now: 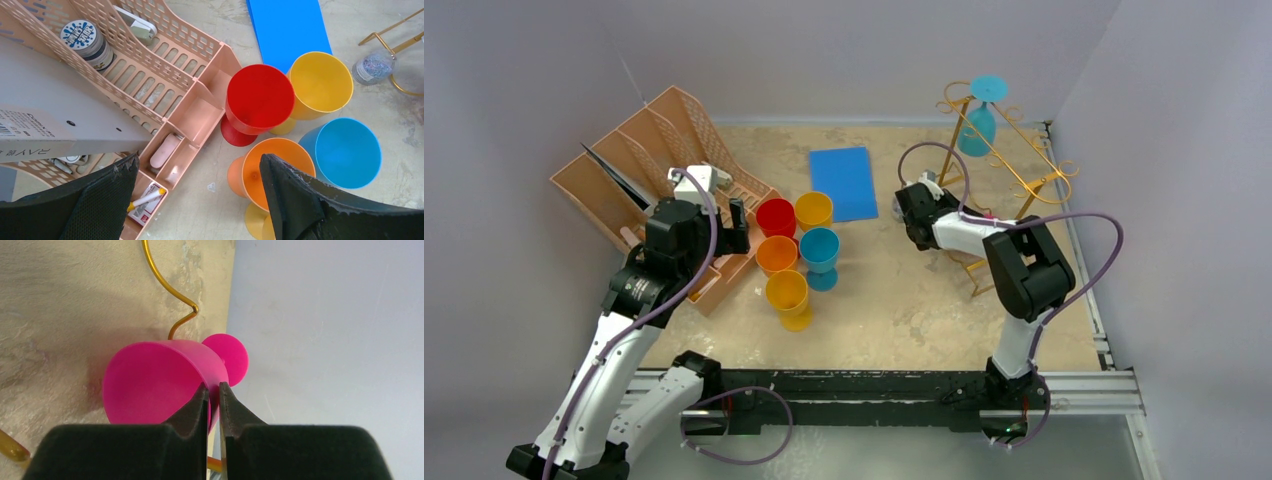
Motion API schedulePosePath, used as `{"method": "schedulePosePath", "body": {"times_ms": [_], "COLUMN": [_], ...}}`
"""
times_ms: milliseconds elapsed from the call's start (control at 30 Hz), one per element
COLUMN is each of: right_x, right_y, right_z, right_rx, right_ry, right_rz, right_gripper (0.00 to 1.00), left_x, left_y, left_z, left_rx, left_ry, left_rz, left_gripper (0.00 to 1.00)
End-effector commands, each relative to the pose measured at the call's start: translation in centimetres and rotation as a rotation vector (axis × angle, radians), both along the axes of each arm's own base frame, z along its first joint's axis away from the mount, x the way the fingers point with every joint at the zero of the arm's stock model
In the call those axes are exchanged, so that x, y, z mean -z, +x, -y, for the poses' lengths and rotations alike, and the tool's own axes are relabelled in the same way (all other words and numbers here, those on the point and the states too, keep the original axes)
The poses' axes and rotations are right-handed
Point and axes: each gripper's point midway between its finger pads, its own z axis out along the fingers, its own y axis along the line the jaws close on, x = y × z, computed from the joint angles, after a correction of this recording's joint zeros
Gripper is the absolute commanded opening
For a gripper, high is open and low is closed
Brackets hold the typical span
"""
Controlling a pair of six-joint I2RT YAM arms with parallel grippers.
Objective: Take the wine glass off the wine glass rack
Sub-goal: Pick up the wine glass at the center of the board.
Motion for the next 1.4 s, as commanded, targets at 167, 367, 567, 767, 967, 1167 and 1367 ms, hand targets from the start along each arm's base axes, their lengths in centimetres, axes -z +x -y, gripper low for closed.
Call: {"method": "schedulePosePath", "body": {"times_ms": [167,367,567,767,967,1167,1367], "right_x": [-2.4,-3.5,-5.7,-6.4,-7.7,-9.4,-10.9], "right_y": [1.8,2.9,4.2,4.7,4.1,3.2,1.7], "right_z": [-1.0,-2.1,-3.9,-5.9,-7.2,-8.7,-9.5], "right_rx": [-0.058,-0.110,-0.172,-0.210,-0.232,-0.248,-0.249], "right_ry": [-0.030,-0.098,-0.194,-0.276,-0.263,-0.251,-0.229], "right_rz": [0.130,0.195,0.298,0.328,0.351,0.373,0.394], "right_gripper": [0.00,0.00,0.00,0.00,0.00,0.00,0.00], "left_x": [-0.3,-0.4,-0.5,-0.6,-0.6,-0.6,-0.6], "left_y": [0.1,0.1,0.0,0.0,0.0,0.0,0.0], "left_z": [-0.4,-0.4,-0.5,-0.5,-0.5,-0.6,-0.6], "left_rx": [-0.011,-0.011,-0.015,-0.013,-0.014,-0.015,-0.018], "left_ry": [0.000,-0.003,-0.005,-0.009,-0.010,-0.012,-0.013], "left_rz": [0.017,0.022,0.027,0.029,0.029,0.030,0.030], "left_gripper": [0.89,0.89,0.89,0.89,0.89,0.89,0.89]}}
